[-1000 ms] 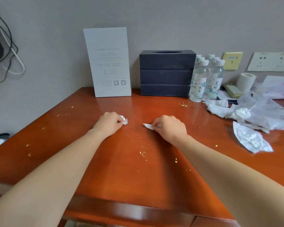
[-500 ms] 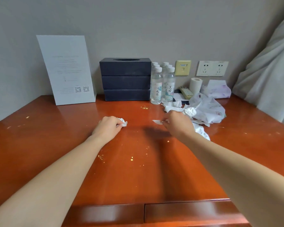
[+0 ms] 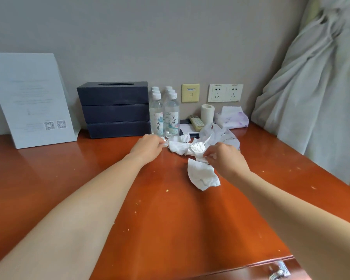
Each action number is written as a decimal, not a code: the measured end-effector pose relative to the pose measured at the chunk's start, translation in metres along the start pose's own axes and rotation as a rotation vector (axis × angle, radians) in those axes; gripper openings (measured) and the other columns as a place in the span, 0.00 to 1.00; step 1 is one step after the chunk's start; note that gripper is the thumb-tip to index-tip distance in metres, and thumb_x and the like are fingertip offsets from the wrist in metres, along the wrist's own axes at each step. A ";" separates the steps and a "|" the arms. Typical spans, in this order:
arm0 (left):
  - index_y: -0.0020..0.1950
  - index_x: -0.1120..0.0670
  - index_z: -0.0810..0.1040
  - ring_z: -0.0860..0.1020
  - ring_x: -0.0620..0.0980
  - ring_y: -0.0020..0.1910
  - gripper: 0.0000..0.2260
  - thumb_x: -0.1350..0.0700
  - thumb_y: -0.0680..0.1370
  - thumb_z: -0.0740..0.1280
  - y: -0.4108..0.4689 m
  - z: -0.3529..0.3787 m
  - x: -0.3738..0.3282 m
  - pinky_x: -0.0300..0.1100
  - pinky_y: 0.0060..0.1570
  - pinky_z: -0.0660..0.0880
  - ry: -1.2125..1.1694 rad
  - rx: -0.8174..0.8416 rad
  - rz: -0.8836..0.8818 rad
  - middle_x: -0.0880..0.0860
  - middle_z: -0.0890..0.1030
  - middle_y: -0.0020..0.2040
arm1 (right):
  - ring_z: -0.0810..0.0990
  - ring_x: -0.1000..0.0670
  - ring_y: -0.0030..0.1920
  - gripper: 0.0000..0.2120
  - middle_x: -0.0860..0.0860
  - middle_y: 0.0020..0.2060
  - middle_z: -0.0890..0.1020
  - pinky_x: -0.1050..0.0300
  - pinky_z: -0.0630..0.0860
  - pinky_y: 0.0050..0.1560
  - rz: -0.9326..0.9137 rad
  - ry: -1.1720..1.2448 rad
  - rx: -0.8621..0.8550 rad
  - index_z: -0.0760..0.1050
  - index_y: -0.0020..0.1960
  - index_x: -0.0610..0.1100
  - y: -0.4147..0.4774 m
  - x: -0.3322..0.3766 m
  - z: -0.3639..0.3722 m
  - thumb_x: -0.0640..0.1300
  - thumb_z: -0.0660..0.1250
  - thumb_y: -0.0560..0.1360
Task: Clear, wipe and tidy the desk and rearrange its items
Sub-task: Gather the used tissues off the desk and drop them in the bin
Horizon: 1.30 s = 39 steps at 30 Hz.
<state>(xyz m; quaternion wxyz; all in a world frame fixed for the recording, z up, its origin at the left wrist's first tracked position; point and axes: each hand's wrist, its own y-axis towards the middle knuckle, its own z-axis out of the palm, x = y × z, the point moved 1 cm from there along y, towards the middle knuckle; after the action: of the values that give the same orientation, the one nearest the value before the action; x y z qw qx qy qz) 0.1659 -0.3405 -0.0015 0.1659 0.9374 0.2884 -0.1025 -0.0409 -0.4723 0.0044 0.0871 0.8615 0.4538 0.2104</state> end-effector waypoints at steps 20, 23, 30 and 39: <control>0.53 0.50 0.82 0.79 0.55 0.50 0.07 0.50 0.79 0.69 0.005 0.029 -0.002 0.44 0.42 0.69 0.083 0.146 0.023 0.52 0.82 0.51 | 0.80 0.45 0.52 0.12 0.51 0.53 0.82 0.57 0.68 0.41 0.114 0.003 0.182 0.81 0.55 0.57 -0.024 -0.006 0.032 0.47 0.65 0.74; 0.56 0.51 0.81 0.79 0.54 0.50 0.09 0.50 0.79 0.68 -0.031 0.016 0.011 0.46 0.45 0.74 0.142 0.133 0.014 0.52 0.82 0.52 | 0.80 0.43 0.51 0.15 0.48 0.54 0.81 0.57 0.69 0.41 0.095 -0.017 0.196 0.81 0.55 0.55 -0.040 0.006 0.029 0.42 0.64 0.73; 0.62 0.52 0.81 0.79 0.51 0.51 0.12 0.51 0.80 0.67 -0.119 -0.039 0.020 0.45 0.46 0.75 0.124 0.024 -0.007 0.52 0.82 0.59 | 0.82 0.43 0.48 0.14 0.46 0.51 0.84 0.54 0.78 0.46 0.074 0.045 0.168 0.82 0.55 0.50 -0.078 0.039 0.005 0.38 0.64 0.74; 0.59 0.52 0.82 0.78 0.51 0.48 0.10 0.51 0.80 0.67 -0.250 -0.070 0.013 0.45 0.43 0.74 0.049 -0.007 -0.052 0.51 0.82 0.56 | 0.80 0.45 0.46 0.15 0.47 0.49 0.84 0.59 0.67 0.39 -0.101 0.103 0.140 0.82 0.55 0.49 -0.148 0.111 -0.014 0.38 0.63 0.74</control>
<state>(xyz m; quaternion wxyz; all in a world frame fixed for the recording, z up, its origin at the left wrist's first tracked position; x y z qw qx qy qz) 0.0399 -0.1136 -0.0030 0.1591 0.9313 0.3170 -0.0830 -0.1023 -0.2973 -0.0019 0.0139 0.8294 0.5142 0.2177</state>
